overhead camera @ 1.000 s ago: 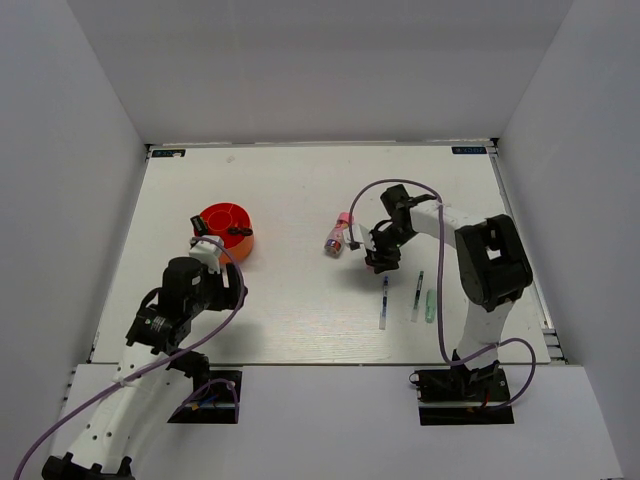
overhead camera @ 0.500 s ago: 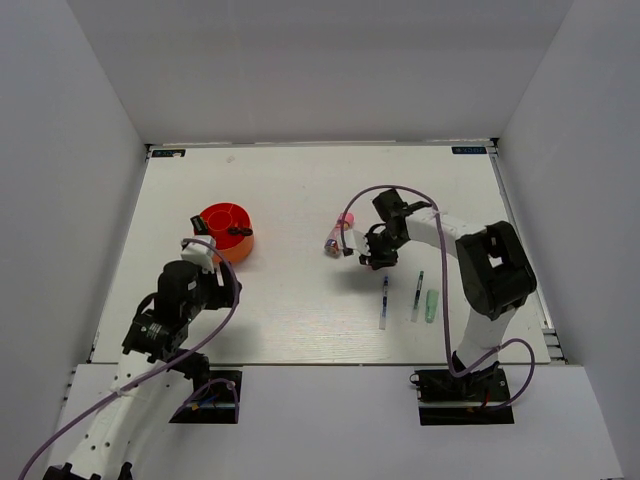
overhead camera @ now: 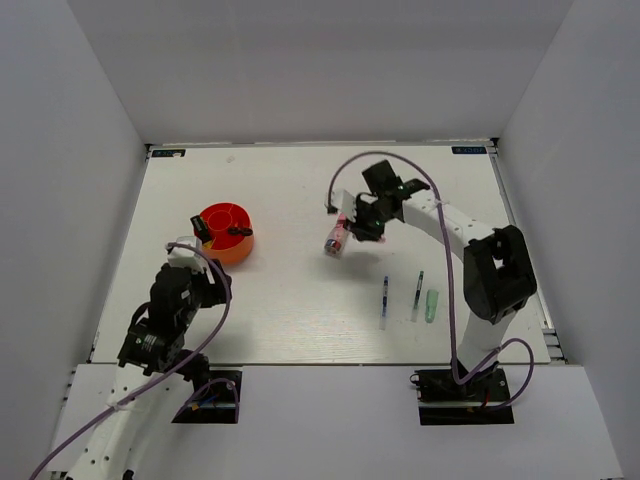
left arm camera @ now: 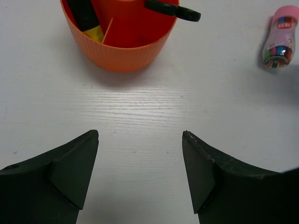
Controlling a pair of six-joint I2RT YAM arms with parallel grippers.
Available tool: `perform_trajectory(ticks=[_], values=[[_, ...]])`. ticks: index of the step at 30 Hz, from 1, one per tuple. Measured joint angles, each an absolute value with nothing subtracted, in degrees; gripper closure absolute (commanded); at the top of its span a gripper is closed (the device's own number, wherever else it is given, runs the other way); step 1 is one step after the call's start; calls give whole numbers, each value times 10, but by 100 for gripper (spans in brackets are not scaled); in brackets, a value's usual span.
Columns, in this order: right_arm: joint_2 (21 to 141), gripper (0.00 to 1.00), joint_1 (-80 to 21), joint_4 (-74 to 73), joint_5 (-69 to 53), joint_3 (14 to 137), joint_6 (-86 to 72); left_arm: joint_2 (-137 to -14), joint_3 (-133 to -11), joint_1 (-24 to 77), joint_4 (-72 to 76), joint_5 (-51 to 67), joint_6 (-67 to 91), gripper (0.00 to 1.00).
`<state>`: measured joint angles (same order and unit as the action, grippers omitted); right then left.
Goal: Sort the stationery into containers
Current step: Grab a piece of stationery with the right arm, then place the stationery into the container
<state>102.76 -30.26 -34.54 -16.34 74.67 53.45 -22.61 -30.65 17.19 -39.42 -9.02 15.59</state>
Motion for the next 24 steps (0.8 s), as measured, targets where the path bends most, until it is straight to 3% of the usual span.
perform_trajectory(ticks=[4,8,16,24], values=[[1051,100,-323,-358,-173,958,434,-203,-296,165,-383,-114,163,18],[1080,100,-348,-339,-186,1091,355,-183,-285,158,-374,-135,170,19],[1134,100,-376,-95,-345,1071,165,-128,-268,142,-359,-212,180,20],[1366,100,-411,27,-399,1285,5,-114,-267,132,-357,-270,187,20]])
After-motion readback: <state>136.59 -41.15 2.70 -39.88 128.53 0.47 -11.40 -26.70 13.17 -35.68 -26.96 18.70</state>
